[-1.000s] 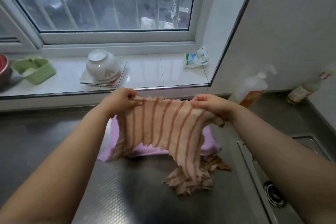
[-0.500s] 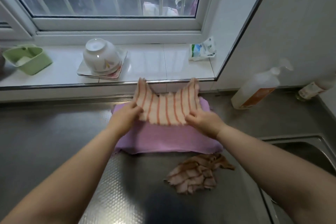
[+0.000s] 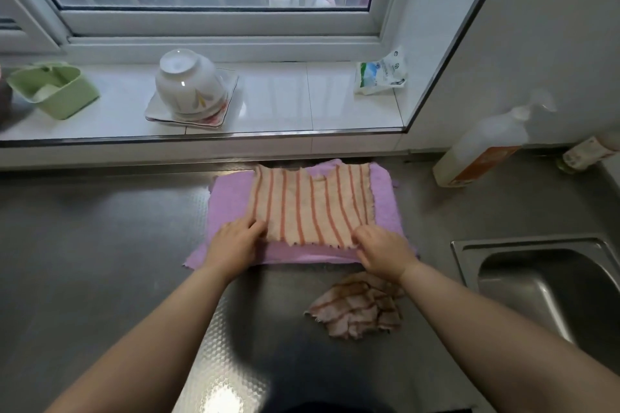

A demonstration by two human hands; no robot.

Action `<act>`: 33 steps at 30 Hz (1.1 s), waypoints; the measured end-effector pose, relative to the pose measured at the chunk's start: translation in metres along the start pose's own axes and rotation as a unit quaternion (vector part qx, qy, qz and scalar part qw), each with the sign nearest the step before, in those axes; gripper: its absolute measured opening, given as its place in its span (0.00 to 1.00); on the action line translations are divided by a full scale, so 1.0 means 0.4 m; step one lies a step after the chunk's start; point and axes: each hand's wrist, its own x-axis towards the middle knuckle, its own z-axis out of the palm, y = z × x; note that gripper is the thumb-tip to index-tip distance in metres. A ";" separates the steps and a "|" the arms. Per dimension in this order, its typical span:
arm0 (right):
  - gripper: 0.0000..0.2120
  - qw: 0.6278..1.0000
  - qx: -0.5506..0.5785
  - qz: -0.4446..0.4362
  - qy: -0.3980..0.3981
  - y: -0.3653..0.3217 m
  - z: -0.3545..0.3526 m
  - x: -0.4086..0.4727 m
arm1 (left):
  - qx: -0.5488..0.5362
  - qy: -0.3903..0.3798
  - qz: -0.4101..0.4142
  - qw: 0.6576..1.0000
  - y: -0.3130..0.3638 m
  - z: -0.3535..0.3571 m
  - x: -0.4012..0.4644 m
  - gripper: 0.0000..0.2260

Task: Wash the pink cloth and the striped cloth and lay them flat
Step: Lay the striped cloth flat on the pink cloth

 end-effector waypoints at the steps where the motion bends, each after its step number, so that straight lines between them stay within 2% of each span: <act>1: 0.10 0.999 -0.009 0.001 -0.033 -0.001 0.005 -0.004 | -0.006 -0.023 -0.012 1.000 0.000 0.010 -0.014 0.16; 2: 0.10 0.998 -0.023 0.007 -0.054 -0.001 0.012 -0.011 | -0.014 -0.038 -0.025 0.999 -0.002 0.022 -0.026 0.12; 4: 0.11 0.999 -0.019 0.017 -0.046 -0.010 0.013 -0.027 | -0.028 -0.038 -0.038 0.998 0.000 0.036 -0.047 0.10; 7: 0.14 0.998 0.005 0.054 0.013 -0.011 0.027 -0.044 | -0.026 0.043 -0.052 0.997 0.012 0.050 -0.068 0.12; 8: 0.16 0.997 0.012 0.068 0.038 -0.009 0.029 -0.047 | -0.028 0.086 -0.086 0.992 0.017 0.053 -0.068 0.11; 10: 0.17 0.990 0.042 0.128 0.050 -0.011 0.030 -0.053 | -0.055 0.124 -0.226 0.965 0.031 0.048 -0.057 0.12; 12: 0.15 0.962 0.104 0.244 0.062 -0.012 0.033 -0.053 | -0.073 0.087 -0.365 0.924 0.036 0.036 -0.037 0.16; 13: 0.16 0.941 0.119 0.311 0.064 -0.012 0.030 -0.051 | -0.072 0.058 -0.402 0.911 0.033 0.032 -0.029 0.17; 15: 0.18 0.915 0.120 0.383 0.023 -0.011 0.033 -0.041 | -0.064 0.015 -0.412 0.909 0.029 0.028 -0.019 0.17; 17: 0.16 0.914 0.112 0.388 -0.024 -0.011 0.035 -0.027 | -0.074 0.006 -0.399 0.914 0.031 0.027 -0.009 0.14; 19: 0.14 0.910 0.114 0.396 -0.038 -0.017 0.027 -0.010 | -0.099 0.015 -0.392 0.914 0.037 0.024 0.002 0.12; 21: 0.11 0.898 0.140 0.417 -0.010 -0.026 0.016 0.002 | -0.189 0.060 -0.405 0.892 0.041 0.014 0.008 0.10; 23: 0.04 0.876 0.207 0.430 0.060 -0.033 0.002 -0.007 | -0.307 0.105 -0.422 0.846 0.042 0.003 0.008 0.10; 25: 0.04 0.869 0.240 0.417 0.112 -0.029 -0.001 -0.036 | -0.352 0.120 -0.434 0.821 0.035 -0.001 -0.001 0.14; 27: 0.04 0.885 0.220 0.396 0.108 -0.019 0.002 -0.071 | -0.343 0.098 -0.443 0.822 0.028 0.004 -0.014 0.18; 30: 0.13 0.906 0.162 0.387 0.058 -0.001 0.037 -0.115 | -0.260 0.061 -0.461 0.846 0.031 0.029 -0.036 0.20; 33: 0.16 0.909 0.145 0.378 0.098 0.000 0.057 -0.164 | -0.148 0.113 -0.447 0.875 0.097 0.038 -0.049 0.16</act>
